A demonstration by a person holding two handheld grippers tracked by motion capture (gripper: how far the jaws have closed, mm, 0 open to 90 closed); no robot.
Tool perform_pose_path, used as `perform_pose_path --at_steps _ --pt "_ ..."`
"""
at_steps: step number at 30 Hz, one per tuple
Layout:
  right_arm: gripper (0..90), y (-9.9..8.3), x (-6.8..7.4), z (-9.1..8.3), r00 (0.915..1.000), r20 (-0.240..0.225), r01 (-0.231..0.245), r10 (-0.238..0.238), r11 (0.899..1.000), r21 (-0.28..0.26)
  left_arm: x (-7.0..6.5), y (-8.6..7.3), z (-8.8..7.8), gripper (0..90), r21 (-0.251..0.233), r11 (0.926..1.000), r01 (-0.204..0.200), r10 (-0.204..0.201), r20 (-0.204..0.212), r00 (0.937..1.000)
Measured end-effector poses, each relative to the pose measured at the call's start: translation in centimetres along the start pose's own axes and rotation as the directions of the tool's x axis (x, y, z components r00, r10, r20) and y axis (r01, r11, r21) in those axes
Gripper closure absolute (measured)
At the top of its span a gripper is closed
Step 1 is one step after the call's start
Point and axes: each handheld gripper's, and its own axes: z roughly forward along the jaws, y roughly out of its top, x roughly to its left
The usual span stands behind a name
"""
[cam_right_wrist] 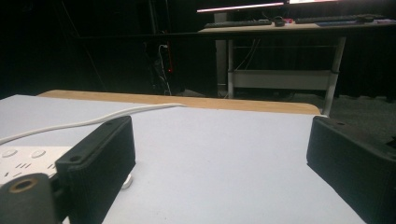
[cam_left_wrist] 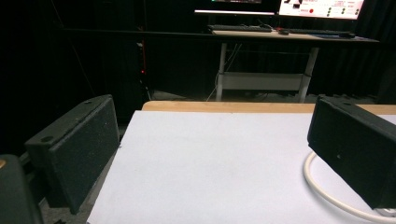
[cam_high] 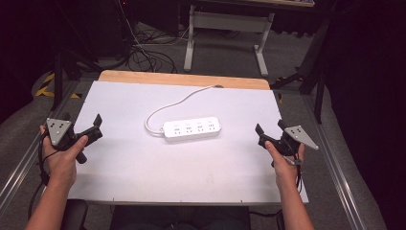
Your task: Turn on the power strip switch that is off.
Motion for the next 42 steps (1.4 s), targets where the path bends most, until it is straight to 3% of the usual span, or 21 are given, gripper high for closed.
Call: perform_pose_path --at_steps 2,8,9,18,24,32,42 --pt "8.5 -0.05 -0.02 0.05 1.0 -0.002 0.001 -0.001 1.0 0.004 0.06 0.0 0.04 2.9 -0.002 0.9999 0.013 -0.013 -0.005 0.9999" --pt "10.6 -0.07 -0.01 0.02 1.0 0.002 0.004 -0.004 1.0 0.0 0.04 -0.01 0.14 3.0 0.0 1.0 0.004 -0.004 -0.002 1.0" --pt "20.2 -0.02 -0.07 -0.08 1.0 -0.002 0.005 -0.005 1.0 -0.005 0.04 -0.01 0.14 3.0 0.0 1.0 0.004 -0.004 -0.001 1.0" --pt "32.5 0.12 -0.13 -0.34 0.9999 -0.003 0.011 -0.011 1.0 -0.02 0.03 -0.01 0.21 3.5 0.0 1.0 0.006 -0.006 0.004 1.0" --pt "50.3 0.16 -0.14 -0.47 0.9992 -0.007 0.04 -0.04 0.999 -0.023 -0.04 -0.03 0.23 4.1 0.0 1.0 0.008 -0.008 0.009 0.9999" --pt "73.0 0.29 0.04 -0.68 0.9967 -0.05 0.063 -0.064 0.998 -0.031 -0.04 -0.02 0.26 4.6 0.006 1.0 -0.003 0.003 0.018 0.9998" --pt "86.3 0.38 0.48 -0.84 0.9909 -0.081 0.105 -0.107 0.994 -0.033 -0.13 -0.04 0.31 5.2 0.007 1.0 0.0 0.0 0.026 0.9997"
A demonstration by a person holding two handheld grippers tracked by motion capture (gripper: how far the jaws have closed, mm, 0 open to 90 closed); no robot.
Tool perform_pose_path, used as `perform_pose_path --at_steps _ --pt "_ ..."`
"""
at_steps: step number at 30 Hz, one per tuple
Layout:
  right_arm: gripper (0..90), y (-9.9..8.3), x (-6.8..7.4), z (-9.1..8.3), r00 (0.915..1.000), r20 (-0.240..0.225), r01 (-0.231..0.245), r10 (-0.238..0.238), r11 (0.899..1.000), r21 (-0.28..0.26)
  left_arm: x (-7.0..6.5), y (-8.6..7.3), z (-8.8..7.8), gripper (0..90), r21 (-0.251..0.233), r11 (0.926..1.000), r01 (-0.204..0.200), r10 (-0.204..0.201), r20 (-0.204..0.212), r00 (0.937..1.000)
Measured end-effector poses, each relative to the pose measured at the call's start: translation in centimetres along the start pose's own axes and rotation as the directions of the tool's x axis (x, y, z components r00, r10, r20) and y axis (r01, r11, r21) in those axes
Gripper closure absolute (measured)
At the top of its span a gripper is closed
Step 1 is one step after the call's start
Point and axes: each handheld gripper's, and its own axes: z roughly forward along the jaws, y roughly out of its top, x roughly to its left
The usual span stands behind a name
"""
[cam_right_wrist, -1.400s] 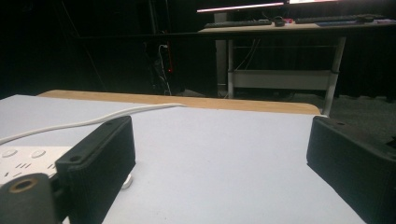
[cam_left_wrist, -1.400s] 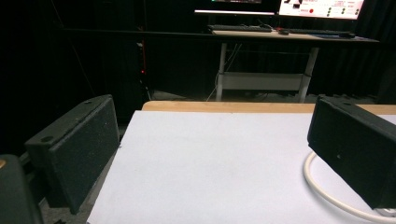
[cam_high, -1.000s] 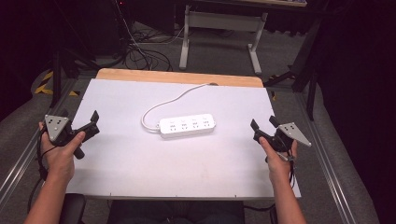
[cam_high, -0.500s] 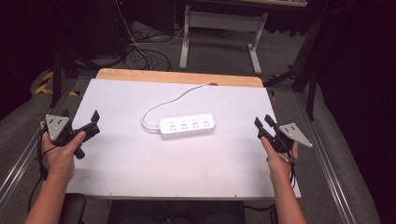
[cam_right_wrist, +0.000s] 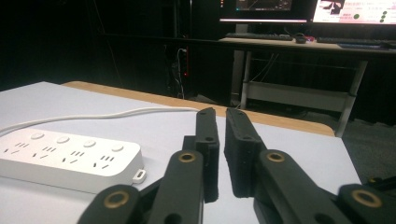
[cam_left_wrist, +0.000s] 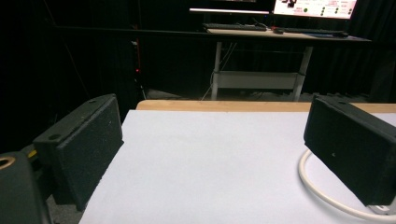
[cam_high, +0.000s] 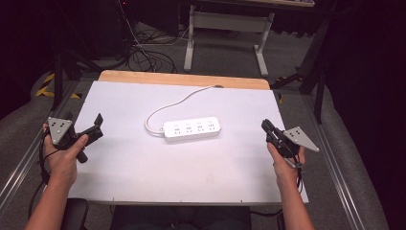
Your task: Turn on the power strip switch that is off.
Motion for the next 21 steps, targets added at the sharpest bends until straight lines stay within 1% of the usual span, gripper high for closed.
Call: perform_pose_path --at_steps 3,5,13,15,20,21 --pt "89.4 0.1 0.0 -0.1 0.9999 -0.005 0.011 -0.011 1.0 -0.004 0.0 0.0 0.0 5.2 0.0 1.0 -0.003 0.003 -0.001 1.0" --pt "90.0 0.1 -0.1 -0.2 0.9997 -0.001 0.026 -0.026 1.0 -0.007 0.0 0.0 0.0 5.2 -0.001 1.0 -0.004 0.004 -0.001 1.0" --pt "90.0 0.3 -0.5 0.1 0.9998 -0.007 0.019 -0.019 1.0 0.011 0.0 0.0 0.0 5.2 0.001 1.0 -0.006 0.006 0.004 1.0" --pt "90.0 0.5 -0.7 0.2 0.9998 -0.019 0.009 -0.009 1.0 0.023 0.0 0.0 0.1 5.2 0.0 1.0 -0.008 0.008 0.004 1.0" --pt "90.0 1.0 -1.0 0.6 0.9992 -0.037 0.018 -0.017 0.999 0.043 -0.1 0.0 0.1 5.3 0.001 0.9999 -0.016 0.016 0.003 0.9999" --pt "90.0 1.1 -1.0 0.8 0.999 -0.043 0.012 -0.01 0.999 0.049 -0.1 0.0 0.1 5.2 0.001 0.9998 -0.017 0.017 0.003 0.9998"
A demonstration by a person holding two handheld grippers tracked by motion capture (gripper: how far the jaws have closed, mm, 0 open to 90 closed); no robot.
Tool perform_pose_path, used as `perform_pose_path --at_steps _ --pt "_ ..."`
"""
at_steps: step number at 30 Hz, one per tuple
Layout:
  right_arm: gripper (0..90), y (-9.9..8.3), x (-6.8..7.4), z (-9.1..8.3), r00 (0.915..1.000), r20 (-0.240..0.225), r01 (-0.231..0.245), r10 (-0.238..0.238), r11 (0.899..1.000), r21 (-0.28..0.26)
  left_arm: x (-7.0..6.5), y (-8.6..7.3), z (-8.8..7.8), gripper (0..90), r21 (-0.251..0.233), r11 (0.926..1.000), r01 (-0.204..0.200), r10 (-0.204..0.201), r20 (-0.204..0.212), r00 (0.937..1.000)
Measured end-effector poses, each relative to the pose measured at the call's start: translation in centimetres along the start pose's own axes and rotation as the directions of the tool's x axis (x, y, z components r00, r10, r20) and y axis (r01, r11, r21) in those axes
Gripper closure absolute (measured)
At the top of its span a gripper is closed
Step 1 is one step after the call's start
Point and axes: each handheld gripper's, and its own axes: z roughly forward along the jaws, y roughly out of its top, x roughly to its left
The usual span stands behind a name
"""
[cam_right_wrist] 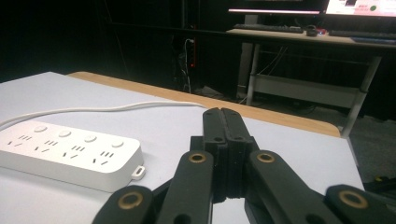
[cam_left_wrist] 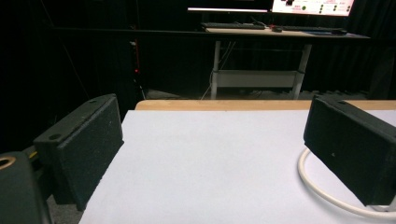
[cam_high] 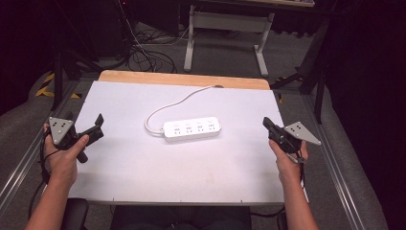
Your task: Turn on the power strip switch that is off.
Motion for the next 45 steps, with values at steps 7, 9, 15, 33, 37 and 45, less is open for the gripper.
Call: perform_pose_path --at_steps 7,9,15,33,37,45 --pt "90.0 0.5 -0.4 1.7 0.9989 -0.025 -0.039 0.04 0.999 0.029 0.0 0.0 0.0 5.3 0.0 1.0 -0.007 0.007 0.007 1.0" --pt "90.0 0.7 -0.4 2.2 0.9986 -0.033 -0.041 0.042 0.999 0.033 -0.1 0.0 0.1 5.3 0.002 1.0 -0.009 0.009 0.009 0.9999" --pt "90.0 0.9 0.0 3.3 0.9975 -0.062 -0.031 0.035 0.998 0.056 -0.2 0.0 0.1 5.4 0.002 0.9999 -0.016 0.016 0.014 0.9998" --pt "90.0 2.1 2.4 7.6 0.987 -0.161 0.004 0.011 0.996 0.091 -0.4 -0.2 0.1 5.5 0.015 0.9995 -0.028 0.028 0.022 0.9994" --pt "90.0 2.1 2.9 8.5 0.9843 -0.176 0.008 0.011 0.994 0.106 -0.3 -0.2 0.1 5.6 0.021 0.9992 -0.033 0.032 0.023 0.9992" --pt "90.0 2.2 3.8 10.1 0.9769 -0.214 0.026 0.001 0.992 0.121 -0.4 -0.3 0.2 5.8 0.023 0.999 -0.038 0.037 0.028 0.9989"
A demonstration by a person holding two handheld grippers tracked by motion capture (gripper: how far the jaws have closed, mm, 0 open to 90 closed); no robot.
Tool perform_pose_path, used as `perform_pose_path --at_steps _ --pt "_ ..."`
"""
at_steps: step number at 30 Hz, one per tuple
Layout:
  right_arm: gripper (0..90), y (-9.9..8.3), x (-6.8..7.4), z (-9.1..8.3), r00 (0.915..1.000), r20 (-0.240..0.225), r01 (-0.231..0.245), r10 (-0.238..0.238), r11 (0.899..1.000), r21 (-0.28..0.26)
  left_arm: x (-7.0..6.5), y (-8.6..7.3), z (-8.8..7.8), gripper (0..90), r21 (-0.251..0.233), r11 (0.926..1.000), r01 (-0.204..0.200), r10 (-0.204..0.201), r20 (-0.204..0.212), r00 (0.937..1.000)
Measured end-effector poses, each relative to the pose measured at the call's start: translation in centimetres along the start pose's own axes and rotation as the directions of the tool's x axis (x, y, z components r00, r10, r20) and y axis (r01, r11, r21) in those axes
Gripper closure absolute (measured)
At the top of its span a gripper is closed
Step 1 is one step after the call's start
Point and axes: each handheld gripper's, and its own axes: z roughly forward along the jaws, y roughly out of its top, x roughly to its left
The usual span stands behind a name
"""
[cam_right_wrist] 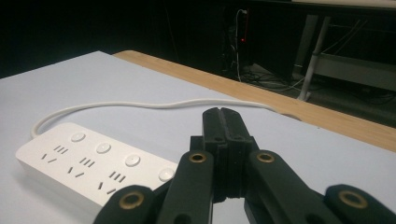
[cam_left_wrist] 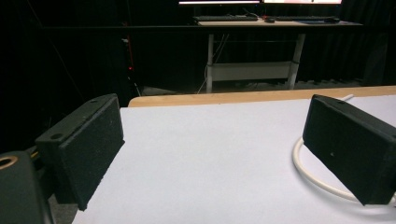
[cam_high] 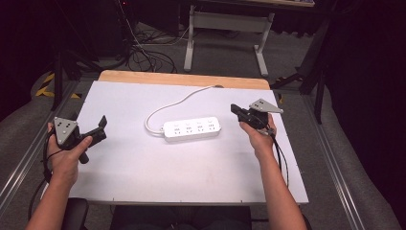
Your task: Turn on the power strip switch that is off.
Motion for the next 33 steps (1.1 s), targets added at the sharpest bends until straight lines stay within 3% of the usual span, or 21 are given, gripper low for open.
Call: perform_pose_path --at_steps 15,33 --pt "90.0 0.4 2.2 3.1 0.996 -0.078 0.047 -0.043 0.998 0.04 0.0 -0.1 -0.1 6.3 0.004 1.0 -0.003 0.003 0.007 1.0" --pt "90.0 -0.9 4.3 5.8 0.9868 -0.141 0.096 -0.08 0.989 0.116 0.0 0.0 -0.1 6.6 0.005 1.0 -0.008 0.008 0.01 0.9999"
